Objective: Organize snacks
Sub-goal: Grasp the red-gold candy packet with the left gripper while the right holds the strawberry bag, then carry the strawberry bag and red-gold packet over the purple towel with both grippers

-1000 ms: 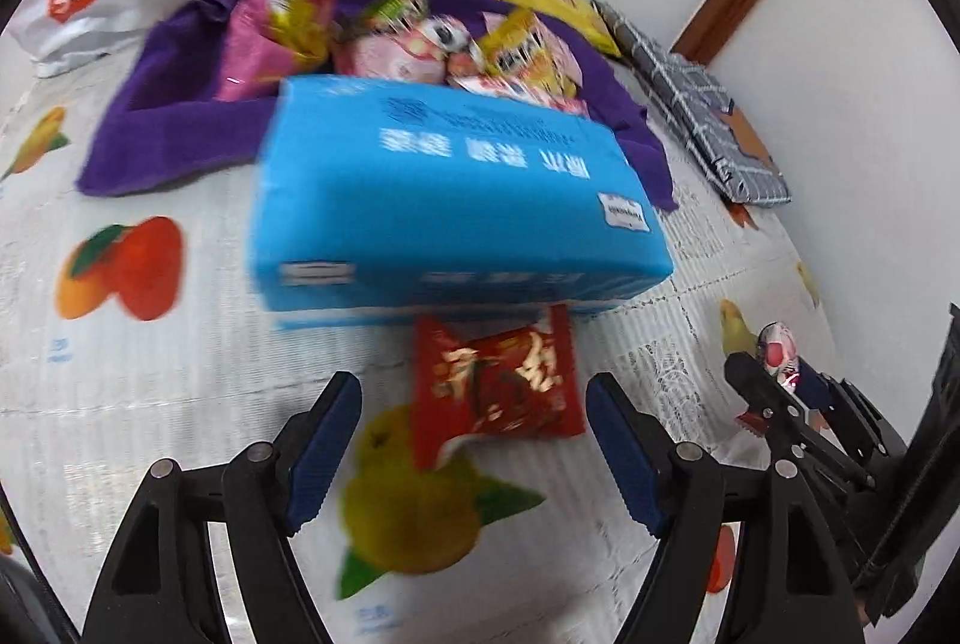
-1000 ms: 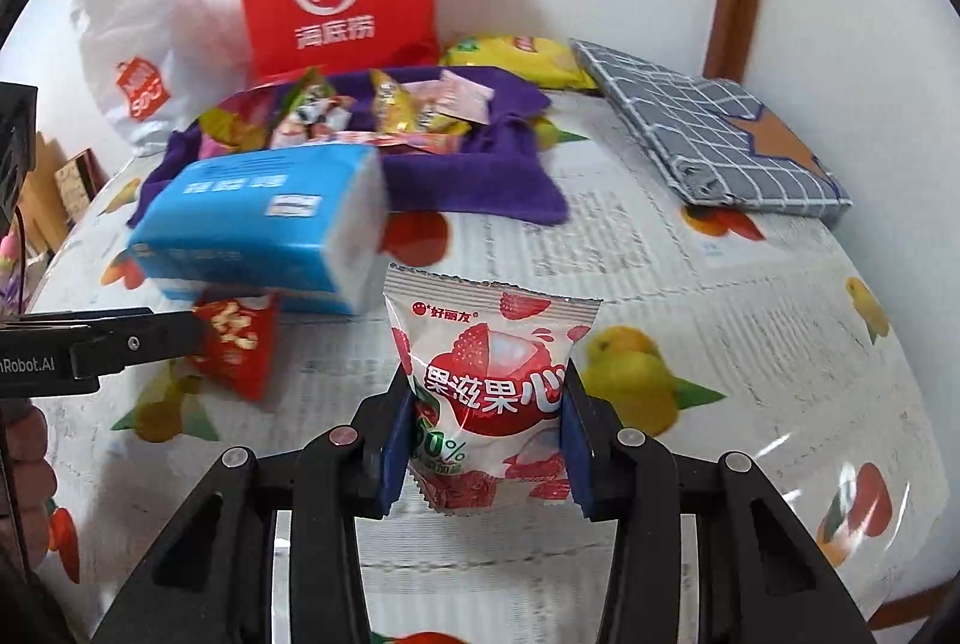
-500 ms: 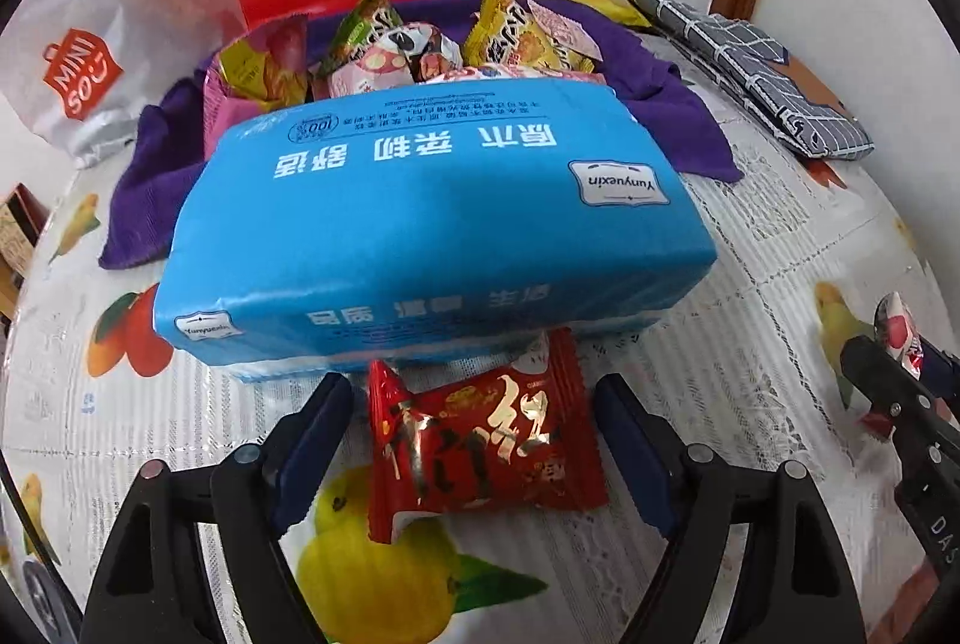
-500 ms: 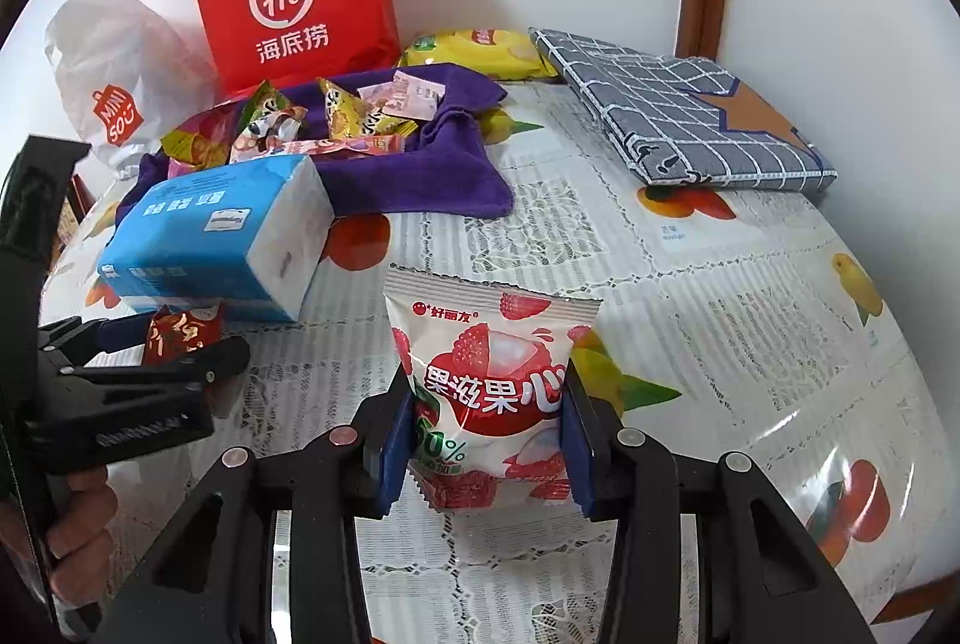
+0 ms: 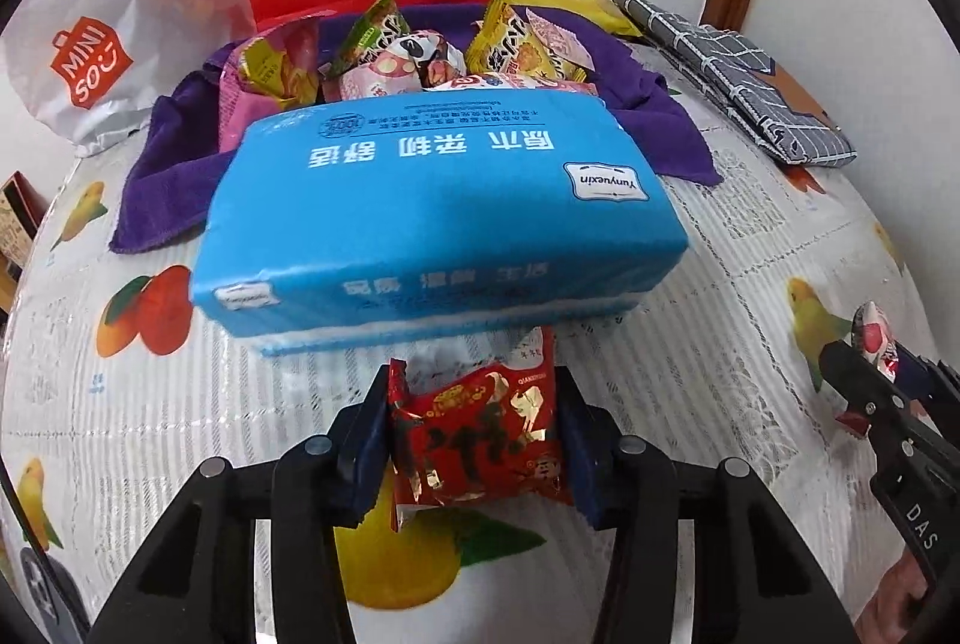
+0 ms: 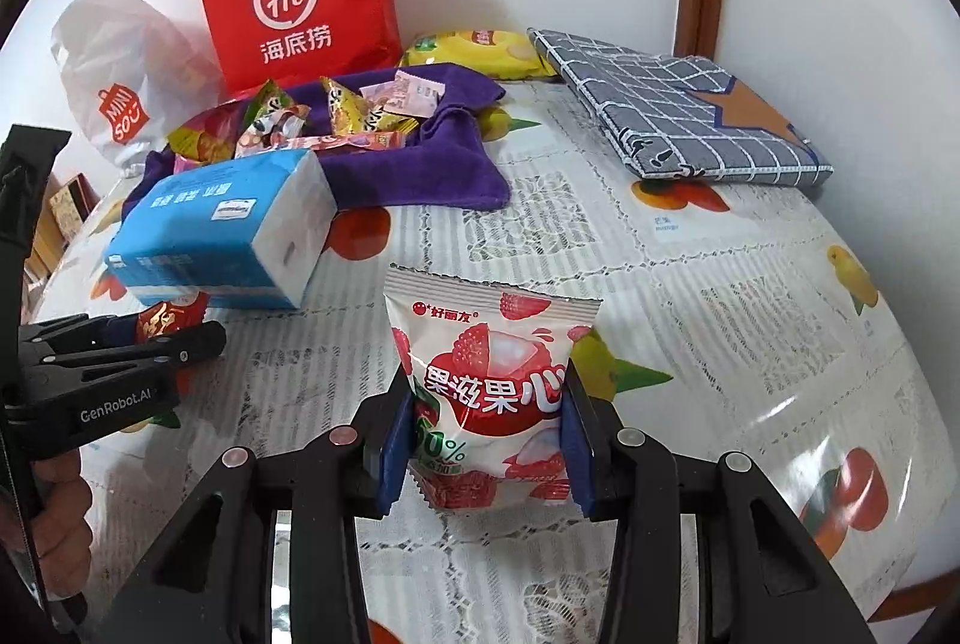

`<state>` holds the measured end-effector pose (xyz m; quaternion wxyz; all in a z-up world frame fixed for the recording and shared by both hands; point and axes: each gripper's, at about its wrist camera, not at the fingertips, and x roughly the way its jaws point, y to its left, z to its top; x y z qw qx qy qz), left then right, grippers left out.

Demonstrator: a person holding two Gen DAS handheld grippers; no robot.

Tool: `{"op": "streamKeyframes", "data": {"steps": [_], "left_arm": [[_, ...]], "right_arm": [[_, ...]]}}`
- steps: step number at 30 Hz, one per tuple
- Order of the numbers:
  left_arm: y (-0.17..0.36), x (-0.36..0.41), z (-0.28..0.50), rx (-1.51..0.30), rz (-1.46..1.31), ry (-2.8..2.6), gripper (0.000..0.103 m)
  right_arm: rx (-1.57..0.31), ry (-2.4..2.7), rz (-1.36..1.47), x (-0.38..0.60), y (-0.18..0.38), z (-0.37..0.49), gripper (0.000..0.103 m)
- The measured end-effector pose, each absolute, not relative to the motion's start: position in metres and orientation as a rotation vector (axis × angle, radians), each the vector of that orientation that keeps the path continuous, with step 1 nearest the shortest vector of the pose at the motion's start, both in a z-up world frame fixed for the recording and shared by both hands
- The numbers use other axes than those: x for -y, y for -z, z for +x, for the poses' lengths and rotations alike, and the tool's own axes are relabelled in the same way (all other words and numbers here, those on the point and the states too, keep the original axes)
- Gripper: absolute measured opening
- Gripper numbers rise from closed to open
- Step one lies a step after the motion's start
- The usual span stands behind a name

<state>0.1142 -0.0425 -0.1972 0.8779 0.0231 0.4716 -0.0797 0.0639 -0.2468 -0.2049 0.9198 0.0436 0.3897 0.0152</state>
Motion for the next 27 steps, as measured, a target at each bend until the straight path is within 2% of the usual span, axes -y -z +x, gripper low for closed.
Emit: {"op": "streamKeyframes", "data": {"steps": [16, 27], "left_arm": [[0.138, 0.004, 0.086, -0.884, 0.003, 0.177, 0.047], [0.086, -0.016, 0.11, -0.795, -0.04, 0.165, 0.047]], "right_arm": [[-0.747, -0.068, 0.058, 0.215, 0.163, 0.048, 0.043], [-0.721, -0.109, 0.031, 0.199, 0.12, 0.091, 0.043]]}}
